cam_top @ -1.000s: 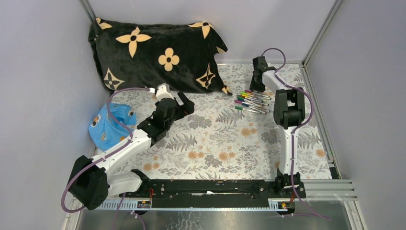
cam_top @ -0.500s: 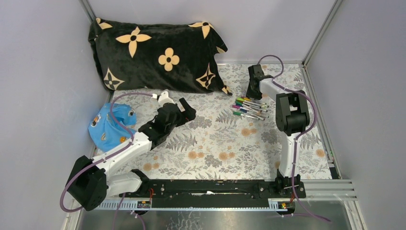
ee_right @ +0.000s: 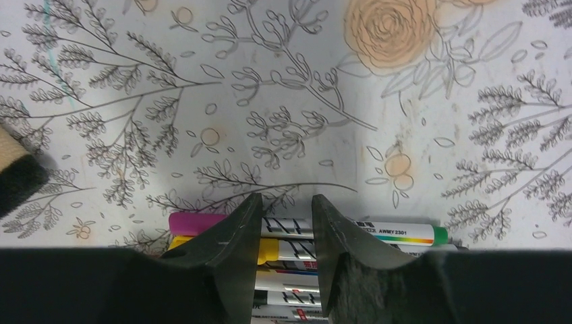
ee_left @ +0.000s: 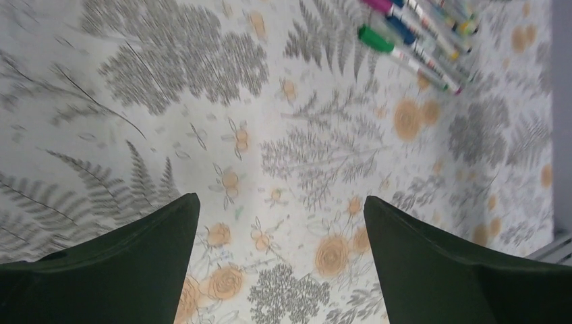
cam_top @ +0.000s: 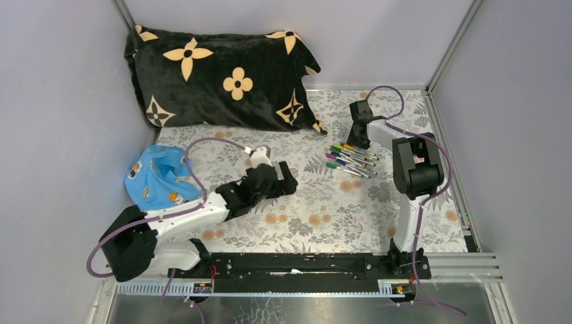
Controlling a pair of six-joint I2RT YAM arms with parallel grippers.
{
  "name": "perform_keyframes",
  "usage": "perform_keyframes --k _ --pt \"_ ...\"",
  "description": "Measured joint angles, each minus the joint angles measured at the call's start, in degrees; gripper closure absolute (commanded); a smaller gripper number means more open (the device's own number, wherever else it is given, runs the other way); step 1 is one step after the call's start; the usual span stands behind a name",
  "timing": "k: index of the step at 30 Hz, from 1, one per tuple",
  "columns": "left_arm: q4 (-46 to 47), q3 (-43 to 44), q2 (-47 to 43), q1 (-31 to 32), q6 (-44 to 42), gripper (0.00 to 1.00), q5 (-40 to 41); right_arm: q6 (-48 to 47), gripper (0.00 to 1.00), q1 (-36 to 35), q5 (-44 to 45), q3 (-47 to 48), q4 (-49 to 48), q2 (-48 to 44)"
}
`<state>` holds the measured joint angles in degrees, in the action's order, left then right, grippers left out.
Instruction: Open the pen caps
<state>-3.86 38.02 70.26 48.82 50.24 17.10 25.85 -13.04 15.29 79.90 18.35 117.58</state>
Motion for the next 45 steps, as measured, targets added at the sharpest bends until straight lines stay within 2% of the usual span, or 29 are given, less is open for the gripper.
perform_keyframes --k 9,15,22,27,31,34,38,40,45 --pt "0.35 2.54 12.20 11.67 1.31 0.02 1.46 2.84 0.58 -0.07 0.76 -4.92 -0.98 -3.30" --pt "1.09 4.83 17.29 15.41 2.19 0.02 3.13 5.42 0.58 -0.39 0.96 -8.57 -2.14 -5.79" --pt "1.68 5.29 20.37 16.39 3.15 0.02 5.07 9.81 0.58 -2.47 2.08 -12.66 -2.64 -8.76" --pt "2.62 6.73 22.99 16.41 2.12 0.15 6.54 13.88 0.59 -3.85 2.05 -16.85 -4.17 -11.74" --pt "3.91 9.33 25.97 16.46 -0.98 0.21 7.50 17.14 0.59 -5.31 2.23 -20.02 -5.11 -14.10" --pt "4.63 10.80 28.24 16.46 -3.19 0.34 7.87 19.76 0.59 -6.67 2.56 -21.68 -5.40 -15.39" --pt "5.14 12.74 30.69 16.48 -5.42 0.39 8.68 22.97 0.60 -8.24 3.65 -22.88 -5.49 -16.28" --pt "5.49 13.68 31.74 16.48 -6.29 0.46 9.01 24.52 0.60 -8.83 3.78 -23.67 -5.64 -16.92" --pt "5.81 17.20 35.04 16.50 -8.31 0.47 9.68 29.42 0.61 -11.43 3.93 -26.69 -5.79 -19.50"
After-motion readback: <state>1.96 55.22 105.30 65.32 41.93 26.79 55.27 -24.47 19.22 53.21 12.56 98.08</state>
